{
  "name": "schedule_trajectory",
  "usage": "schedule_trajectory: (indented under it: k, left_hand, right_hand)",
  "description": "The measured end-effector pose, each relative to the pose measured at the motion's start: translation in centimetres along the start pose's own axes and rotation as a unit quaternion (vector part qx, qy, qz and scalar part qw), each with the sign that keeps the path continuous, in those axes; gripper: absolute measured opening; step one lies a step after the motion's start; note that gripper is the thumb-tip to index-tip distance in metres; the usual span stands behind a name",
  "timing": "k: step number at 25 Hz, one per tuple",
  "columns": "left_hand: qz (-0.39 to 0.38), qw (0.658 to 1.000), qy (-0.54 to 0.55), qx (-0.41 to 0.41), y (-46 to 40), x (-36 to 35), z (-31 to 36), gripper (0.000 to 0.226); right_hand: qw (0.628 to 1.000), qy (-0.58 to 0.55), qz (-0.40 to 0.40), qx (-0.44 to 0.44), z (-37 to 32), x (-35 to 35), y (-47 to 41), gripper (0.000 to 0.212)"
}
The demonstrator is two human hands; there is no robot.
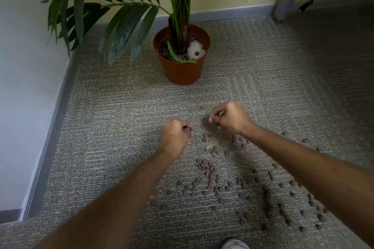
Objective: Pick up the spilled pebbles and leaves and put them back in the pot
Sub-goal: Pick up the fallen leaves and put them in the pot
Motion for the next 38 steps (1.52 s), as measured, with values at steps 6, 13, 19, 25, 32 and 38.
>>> schedule_trajectory:
  k: [6, 13, 19, 25, 32, 38]
  left_hand:
    - [0.031, 0.999, 0.007, -0.008, -5.6, 4.6, 3.6, 0.018]
    - [0.101, 0.994, -0.017, -0.037, -10.8, 9.6, 5.1, 0.012]
    - [0.135, 0.989, -0.040, -0.048, -13.8, 11.6, 5.5, 0.012]
    - [0.148, 0.977, -0.121, -0.092, -16.2, 11.7, 7.0, 0.014]
    - [0.152, 0.964, -0.148, -0.161, -14.6, 10.6, 6.3, 0.035]
    - [0.072, 0.951, -0.261, -0.153, -6.4, 4.6, -0.4, 0.039]
  right_hand:
    - [0.990, 0.032, 0.085, 0.109, -7.4, 3.0, -7.9, 0.005]
    - [0.951, 0.207, 0.123, 0.194, -12.1, 2.5, -14.0, 0.011]
    - [0.953, 0.218, 0.106, 0.180, -12.5, 2.2, -16.3, 0.018]
    - [0.977, 0.104, 0.074, 0.168, -11.4, 3.6, -16.0, 0.030]
    - [0.984, 0.018, 0.076, 0.157, -10.7, 5.3, -12.1, 0.040]
    - [0.989, 0.074, -0.002, 0.128, -3.5, 2.5, -4.3, 0.035]
Point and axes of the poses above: each hand's wrist, its own y-axis away from the middle knuckle, its own x-axis out of the back of the hand, z = x × y, the point moved 2 cm from there along -y, towards the middle knuckle, and after that the axes turned 7 degrees about -y, right-handed, at the moved point
